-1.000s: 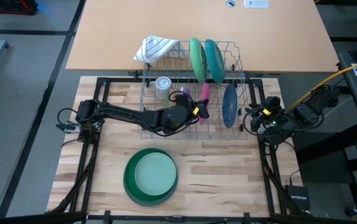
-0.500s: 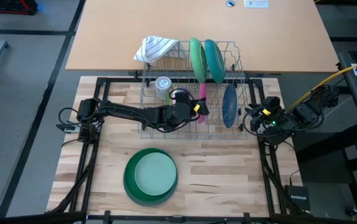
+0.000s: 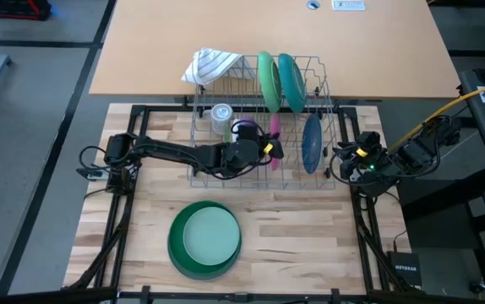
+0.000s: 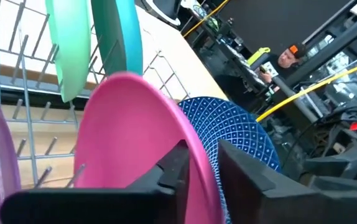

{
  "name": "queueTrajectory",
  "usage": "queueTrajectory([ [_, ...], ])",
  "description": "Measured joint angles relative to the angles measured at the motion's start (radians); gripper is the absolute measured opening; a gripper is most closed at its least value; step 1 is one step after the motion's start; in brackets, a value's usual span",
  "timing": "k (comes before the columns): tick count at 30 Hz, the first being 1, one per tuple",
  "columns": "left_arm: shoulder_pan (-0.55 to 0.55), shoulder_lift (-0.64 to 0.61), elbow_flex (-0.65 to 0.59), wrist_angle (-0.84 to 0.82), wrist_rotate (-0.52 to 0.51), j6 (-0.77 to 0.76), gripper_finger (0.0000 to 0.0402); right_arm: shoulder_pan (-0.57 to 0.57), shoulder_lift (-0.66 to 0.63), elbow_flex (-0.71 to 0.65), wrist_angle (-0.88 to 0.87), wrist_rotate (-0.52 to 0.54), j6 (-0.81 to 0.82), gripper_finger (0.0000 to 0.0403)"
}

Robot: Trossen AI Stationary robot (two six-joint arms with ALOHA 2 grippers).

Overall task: Sort dishes
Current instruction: Put the pink plate in the dishwasher rack, then put the light green plate in the dishwasher rack

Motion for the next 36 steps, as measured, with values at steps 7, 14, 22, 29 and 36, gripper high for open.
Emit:
queueTrajectory([
  [7,0.004,0.0,0.0,-0.014,0.001,0.068,0.0111,0.0,0.0,0.0,0.0,-0.013,0.0,0.0136],
  [14,0.009,0.0,0.0,-0.01,0.002,0.147,0.0113,0.0,0.0,0.0,0.001,-0.055,0.0,0.0136],
  [22,0.031,0.0,0.0,-0.006,0.004,0.091,0.0114,0.0,0.0,0.0,0.057,-0.115,-0.041,0.0136],
  [29,0.015,-0.007,0.0,0.04,0.05,0.204,0.0114,0.0,0.0,0.0,0.058,-0.184,-0.05,0.0136],
  [36,-0.094,-0.068,0.002,-0.027,0.451,0.498,0.0114,0.0,0.0,-0.043,0.144,-0.288,-0.055,0.0136],
])
